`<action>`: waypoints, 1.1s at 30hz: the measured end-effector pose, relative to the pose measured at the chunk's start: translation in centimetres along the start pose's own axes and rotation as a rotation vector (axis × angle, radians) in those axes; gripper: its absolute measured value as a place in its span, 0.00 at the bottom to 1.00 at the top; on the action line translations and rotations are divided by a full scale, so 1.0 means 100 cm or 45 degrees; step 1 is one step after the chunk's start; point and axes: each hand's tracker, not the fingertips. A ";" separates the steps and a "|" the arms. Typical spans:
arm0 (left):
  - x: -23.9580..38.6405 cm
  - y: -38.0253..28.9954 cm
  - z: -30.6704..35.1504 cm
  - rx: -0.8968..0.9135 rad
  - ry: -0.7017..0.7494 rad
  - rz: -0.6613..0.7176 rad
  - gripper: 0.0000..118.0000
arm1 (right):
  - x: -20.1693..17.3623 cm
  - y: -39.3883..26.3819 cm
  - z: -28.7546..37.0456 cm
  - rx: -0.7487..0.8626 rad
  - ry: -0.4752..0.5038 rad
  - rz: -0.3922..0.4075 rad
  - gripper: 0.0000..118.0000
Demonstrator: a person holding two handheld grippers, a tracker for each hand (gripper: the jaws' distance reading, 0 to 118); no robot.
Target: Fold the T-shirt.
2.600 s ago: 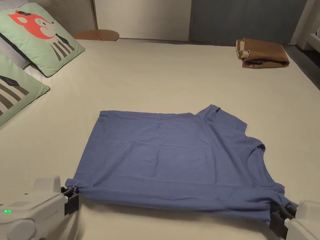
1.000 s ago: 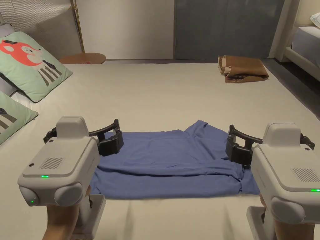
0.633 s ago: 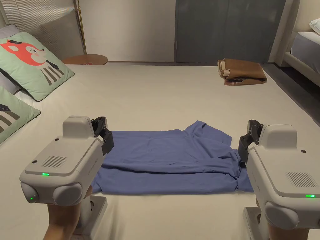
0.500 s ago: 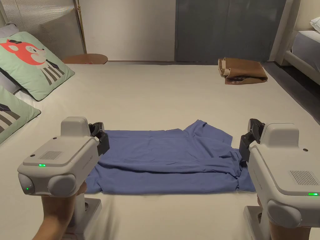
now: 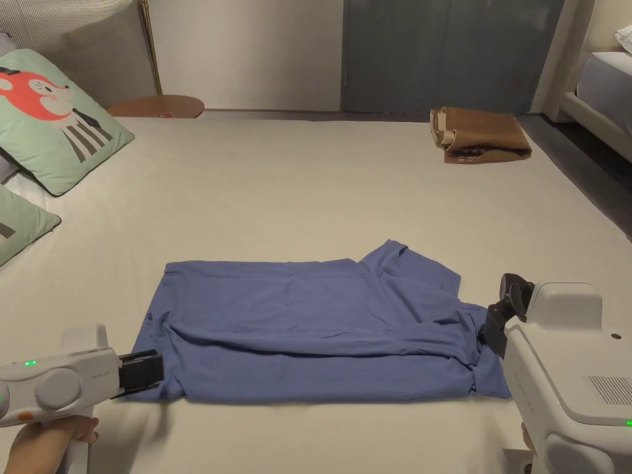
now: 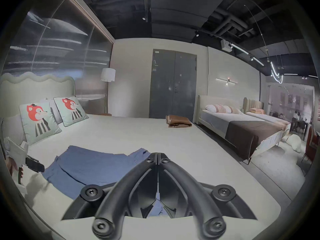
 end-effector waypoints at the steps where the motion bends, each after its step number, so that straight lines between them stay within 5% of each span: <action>1: 0.000 -0.003 -0.005 -0.017 0.003 0.002 0.91 | 0.001 -0.002 -0.003 -0.012 -0.003 -0.002 0.00; 5: 0.009 -0.012 -0.020 -0.065 0.019 -0.029 0.82 | 0.009 -0.019 -0.018 -0.089 -0.020 -0.022 0.00; 8: 0.028 -0.014 -0.024 -0.040 0.030 -0.095 0.26 | 0.018 -0.035 -0.029 -0.165 -0.051 -0.044 0.00; 10: 0.034 -0.015 -0.024 -0.045 0.042 -0.121 0.04 | 0.025 -0.048 -0.041 -0.270 -0.068 -0.066 0.00; 13: 0.036 -0.011 -0.017 -0.019 -0.002 -0.130 0.03 | 0.039 -0.076 -0.067 -0.455 -0.102 -0.115 0.02; 15: 0.036 -0.008 -0.010 -0.006 -0.026 -0.129 0.03 | 0.047 -0.096 -0.088 -0.568 -0.107 -0.119 0.25; 17: 0.033 -0.004 -0.003 0.016 -0.049 -0.129 0.03 | 0.051 -0.112 -0.107 -0.681 -0.120 -0.122 0.70; 19: 0.032 0.000 0.005 0.033 -0.070 -0.124 0.03 | 0.054 -0.126 -0.123 -0.771 -0.107 -0.155 0.92; 24: 0.025 0.006 0.014 0.065 -0.084 -0.108 0.03 | 0.044 -0.130 -0.130 -0.805 -0.085 -0.178 0.86; 25: 0.023 0.006 0.012 0.066 -0.080 -0.103 0.03 | 0.043 -0.133 -0.132 -0.805 -0.079 -0.163 0.77; 26: 0.020 0.006 0.012 0.066 -0.074 -0.099 0.03 | 0.043 -0.134 -0.133 -0.828 -0.082 -0.150 0.55; 29: 0.010 0.003 0.014 0.076 -0.046 -0.084 0.03 | 0.046 -0.129 -0.117 -0.774 -0.009 -0.205 0.09; 33: -0.003 -0.006 0.022 0.062 -0.047 -0.042 0.03 | 0.042 -0.106 -0.084 -0.697 0.000 -0.175 0.09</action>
